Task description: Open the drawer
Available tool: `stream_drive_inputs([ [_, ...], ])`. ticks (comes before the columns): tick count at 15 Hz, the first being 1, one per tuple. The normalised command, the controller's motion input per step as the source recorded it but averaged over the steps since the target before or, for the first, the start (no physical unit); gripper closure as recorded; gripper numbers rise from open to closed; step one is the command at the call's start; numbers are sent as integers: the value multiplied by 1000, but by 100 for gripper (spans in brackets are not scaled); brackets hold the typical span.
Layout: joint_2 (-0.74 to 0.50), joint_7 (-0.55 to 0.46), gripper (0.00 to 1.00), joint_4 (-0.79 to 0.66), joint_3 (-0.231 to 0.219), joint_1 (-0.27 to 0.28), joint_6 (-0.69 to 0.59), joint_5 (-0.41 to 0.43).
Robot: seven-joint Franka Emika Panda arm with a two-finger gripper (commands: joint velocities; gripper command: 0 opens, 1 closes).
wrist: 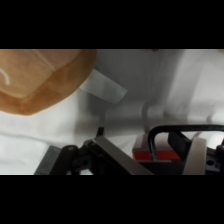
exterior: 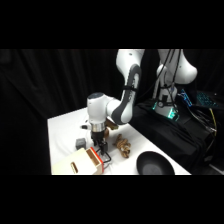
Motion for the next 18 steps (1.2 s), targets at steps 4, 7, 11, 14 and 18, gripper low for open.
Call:
stream_drive_inputs([
  [4,-272,-114,0,-321,47,-54,145,82],
  [7,-268,-121,0,-370,43,-64,200,84],
  [11,-253,-129,0,-385,58,-84,220,82],
  [14,-246,-108,0,-348,65,-78,192,66],
  [18,-243,-74,0,-292,47,-43,140,36],
])
